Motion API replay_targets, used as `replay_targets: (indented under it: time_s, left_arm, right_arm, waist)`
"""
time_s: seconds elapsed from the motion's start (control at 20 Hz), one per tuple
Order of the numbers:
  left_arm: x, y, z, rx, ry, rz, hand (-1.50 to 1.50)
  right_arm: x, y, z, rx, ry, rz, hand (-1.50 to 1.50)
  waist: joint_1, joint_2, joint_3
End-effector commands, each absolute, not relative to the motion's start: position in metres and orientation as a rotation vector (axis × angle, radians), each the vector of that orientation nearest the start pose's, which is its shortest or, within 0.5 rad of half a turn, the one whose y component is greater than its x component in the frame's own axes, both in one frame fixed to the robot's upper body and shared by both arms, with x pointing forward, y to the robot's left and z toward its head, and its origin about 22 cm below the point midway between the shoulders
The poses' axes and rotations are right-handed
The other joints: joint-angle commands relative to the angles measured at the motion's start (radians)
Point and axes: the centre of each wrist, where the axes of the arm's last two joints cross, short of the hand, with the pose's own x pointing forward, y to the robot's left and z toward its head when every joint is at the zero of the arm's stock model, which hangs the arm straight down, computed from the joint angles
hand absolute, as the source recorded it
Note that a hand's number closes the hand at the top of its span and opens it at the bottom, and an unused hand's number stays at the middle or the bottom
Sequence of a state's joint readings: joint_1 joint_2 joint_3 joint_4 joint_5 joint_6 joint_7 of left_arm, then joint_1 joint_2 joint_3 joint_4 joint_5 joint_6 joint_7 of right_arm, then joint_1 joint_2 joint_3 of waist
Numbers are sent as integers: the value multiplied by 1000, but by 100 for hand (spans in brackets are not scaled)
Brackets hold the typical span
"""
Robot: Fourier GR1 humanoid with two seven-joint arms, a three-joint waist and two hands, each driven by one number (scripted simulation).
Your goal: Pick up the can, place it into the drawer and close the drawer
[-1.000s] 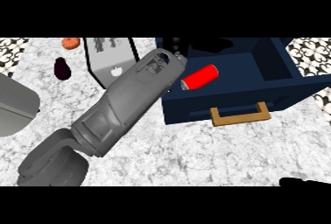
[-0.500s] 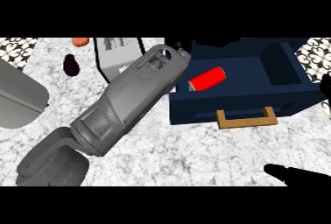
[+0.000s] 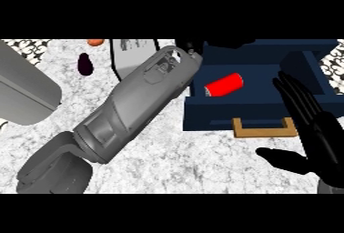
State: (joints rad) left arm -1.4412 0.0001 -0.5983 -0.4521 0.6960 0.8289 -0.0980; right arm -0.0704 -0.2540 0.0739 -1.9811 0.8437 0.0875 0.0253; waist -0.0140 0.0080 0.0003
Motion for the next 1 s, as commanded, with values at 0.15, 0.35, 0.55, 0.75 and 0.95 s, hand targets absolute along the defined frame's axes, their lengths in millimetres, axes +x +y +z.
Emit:
replay_targets:
  time_s: [0.15, 0.35, 0.55, 0.75, 0.95]
  left_arm:
    - [419, -11, 205, 209, -1769, -31, -150]
    - [423, 18, 201, 240, -1783, -34, -150]
    - [426, 40, 216, 239, -1787, -21, -150]
    - [418, 55, 228, 254, -1782, -23, -150]
    - [421, 81, 238, 266, -1775, -39, -150]
  right_arm:
    - [264, -249, 77, -1026, -1691, 981, -150]
    - [254, -216, 35, -1024, -1718, 916, -150]
    - [305, -223, 37, -1048, -1685, 927, -150]
    - [308, -230, 4, -1077, -1667, 907, -150]
    - [334, -224, 4, -1141, -1636, 962, -150]
  waist:
    - [34, -13, 0]
    - [35, -16, 0]
    - [39, -10, 0]
    - [52, -13, 1]
    - [55, -8, 1]
